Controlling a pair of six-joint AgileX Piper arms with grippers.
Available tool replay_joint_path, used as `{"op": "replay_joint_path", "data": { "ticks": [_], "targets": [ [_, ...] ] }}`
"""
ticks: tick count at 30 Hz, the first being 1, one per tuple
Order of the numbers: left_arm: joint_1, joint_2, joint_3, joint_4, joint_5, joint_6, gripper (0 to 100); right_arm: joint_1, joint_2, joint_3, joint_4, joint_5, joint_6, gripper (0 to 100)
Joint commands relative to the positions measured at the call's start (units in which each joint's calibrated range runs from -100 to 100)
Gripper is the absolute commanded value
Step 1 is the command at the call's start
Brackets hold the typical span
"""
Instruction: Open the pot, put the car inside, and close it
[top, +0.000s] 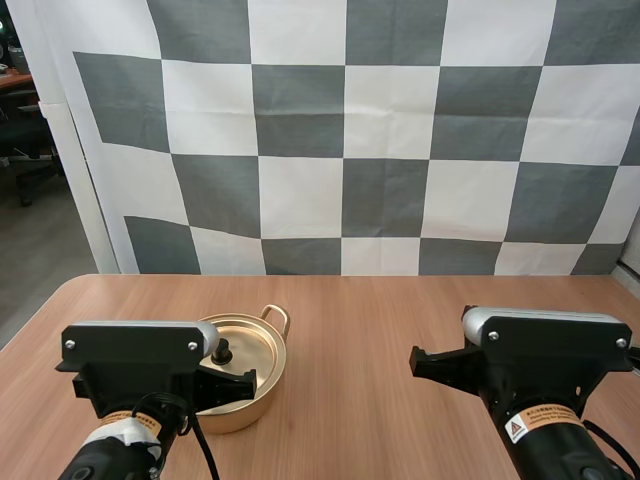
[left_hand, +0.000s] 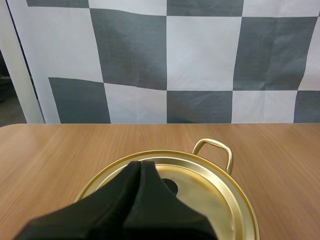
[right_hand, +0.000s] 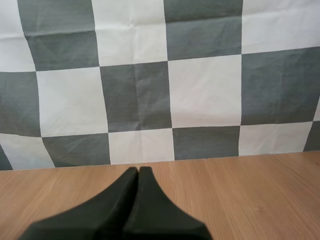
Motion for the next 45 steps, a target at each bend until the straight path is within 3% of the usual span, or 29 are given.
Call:
{"op": "replay_joint_path", "data": {
  "ticks": [1, 5, 45],
  "targets": [
    [-0.02, 0.0, 0.0, -0.08, -0.06, -0.01, 0, -0.61, -0.16, 0.0, 1.05, 5.73, -0.03, 0],
    [-0.02, 0.0, 0.0, -0.08, -0.06, -0.01, 0, -1.52, -0.16, 0.0, 2.15, 12.81, -0.03, 0],
    [-0.02, 0.0, 0.0, -0.08, -0.06, -0.01, 0, -1.6, -0.16, 0.0, 0.09, 11.94, -0.03, 0]
  ]
}}
